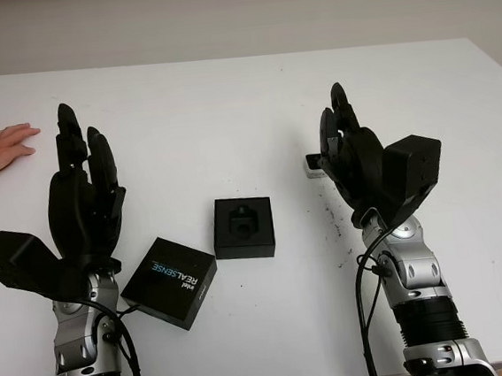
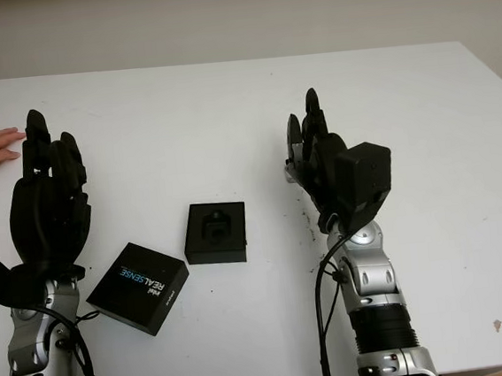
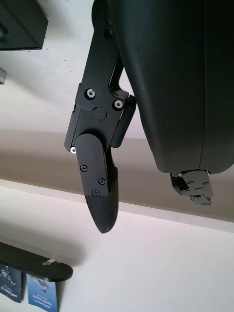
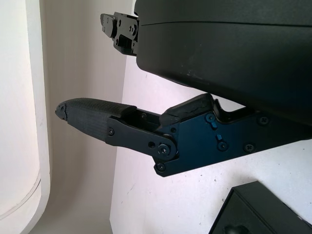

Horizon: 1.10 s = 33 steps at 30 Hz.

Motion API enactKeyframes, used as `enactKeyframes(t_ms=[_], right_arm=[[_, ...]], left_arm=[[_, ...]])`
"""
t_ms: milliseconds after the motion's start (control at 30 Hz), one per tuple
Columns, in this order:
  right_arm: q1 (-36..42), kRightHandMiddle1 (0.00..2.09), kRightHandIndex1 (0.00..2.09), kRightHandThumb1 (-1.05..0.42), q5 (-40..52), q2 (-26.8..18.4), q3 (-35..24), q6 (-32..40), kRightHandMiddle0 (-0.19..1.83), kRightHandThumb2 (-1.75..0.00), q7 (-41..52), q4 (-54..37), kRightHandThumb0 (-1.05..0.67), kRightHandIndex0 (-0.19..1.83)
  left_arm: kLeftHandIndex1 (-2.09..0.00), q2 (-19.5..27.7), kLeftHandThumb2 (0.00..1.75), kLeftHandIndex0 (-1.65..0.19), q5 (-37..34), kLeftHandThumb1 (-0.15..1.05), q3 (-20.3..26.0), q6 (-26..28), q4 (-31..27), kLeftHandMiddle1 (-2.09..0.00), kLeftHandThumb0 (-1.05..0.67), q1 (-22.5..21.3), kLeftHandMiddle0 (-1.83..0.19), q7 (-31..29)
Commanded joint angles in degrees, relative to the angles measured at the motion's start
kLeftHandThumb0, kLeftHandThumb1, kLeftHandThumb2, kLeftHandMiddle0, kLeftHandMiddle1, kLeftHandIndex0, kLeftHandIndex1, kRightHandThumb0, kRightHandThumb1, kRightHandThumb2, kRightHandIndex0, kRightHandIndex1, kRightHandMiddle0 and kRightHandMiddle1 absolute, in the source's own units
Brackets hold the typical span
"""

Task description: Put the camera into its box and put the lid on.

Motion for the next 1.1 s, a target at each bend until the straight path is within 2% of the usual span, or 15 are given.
enactKeyframes(t_ms=[0,300,433,500,600,700,800,933,1000,1067], right_arm=[[-0.94,0.0,0.0,-1.05,0.28,-0.24,-0.2,-0.23,-0.19,-0.69,-0.03,-0.55,-0.83,-0.19],[0.75,0.0,0.0,-1.05,0.36,-0.91,0.15,0.38,-0.19,-0.68,1.23,-2.83,-0.82,-0.19],[-1.92,0.0,0.0,-1.05,-1.8,-3.24,-0.09,1.21,-0.19,-0.47,0.58,-3.0,-0.78,-0.19],[-4.66,0.05,0.05,-1.05,-4.72,-5.35,0.15,-0.29,-0.11,-0.26,-0.71,-1.83,-0.76,-0.11],[-9.41,0.11,0.11,-1.0,-8.78,-10.21,1.11,-1.35,0.02,-0.08,0.28,0.69,-0.75,0.03],[-15.12,0.15,0.14,-0.93,-13.38,-15.72,3.0,-1.81,0.09,-0.04,2.58,5.22,-0.7,0.1],[-19.59,0.2,0.17,-0.86,-17.73,-19.38,5.27,-2.11,0.14,-0.03,3.37,9.86,-0.65,0.16],[-24.54,0.41,0.22,-0.81,-25.27,-23.54,10.0,-2.73,0.13,-0.05,3.3,16.81,-0.64,0.26],[-26.6,0.38,0.22,-0.81,-27.75,-24.93,12.03,-3.1,0.14,-0.06,4.47,20.51,-0.63,0.29],[-28.39,0.25,0.17,-0.81,-29.61,-25.82,13.95,-2.95,0.19,-0.05,6.26,23.43,-0.61,0.28]], left_arm=[[0.0,0.27,0.49,0.19,-0.32,1.05,0.15,-0.32,0.19,0.0,-0.65,-1.01,0.19,-0.21],[0.0,0.02,0.49,0.19,0.28,1.05,-0.68,-0.22,-0.71,0.0,-0.64,0.29,0.19,-0.21],[0.0,0.17,0.49,0.19,0.19,1.05,-0.29,-0.83,-0.44,0.0,-0.67,0.51,0.19,-0.2],[0.0,0.17,0.49,0.19,0.09,1.05,-0.04,-0.94,-0.38,0.0,-0.66,0.39,0.19,-0.01],[0.0,0.39,0.49,0.19,0.12,1.05,0.1,-1.32,0.09,0.0,-0.65,0.08,0.19,-0.32],[0.0,0.29,0.49,0.19,-0.02,1.05,0.07,-1.29,0.3,0.0,-0.65,0.12,0.19,-0.57],[0.0,0.09,0.51,0.19,0.2,1.05,-0.14,-1.38,0.08,0.0,-0.64,0.43,0.19,-0.63],[0.0,-0.1,0.51,0.19,0.67,1.05,-0.34,-1.62,-0.17,0.0,-0.65,0.73,0.19,-0.44],[0.0,-0.21,0.5,0.19,0.81,1.05,-0.33,-1.63,-0.2,0.0,-0.66,0.77,0.19,-0.27],[0.0,-0.26,0.49,0.19,0.83,1.05,-0.33,-1.53,-0.36,0.0,-0.66,0.93,0.19,-0.2]])
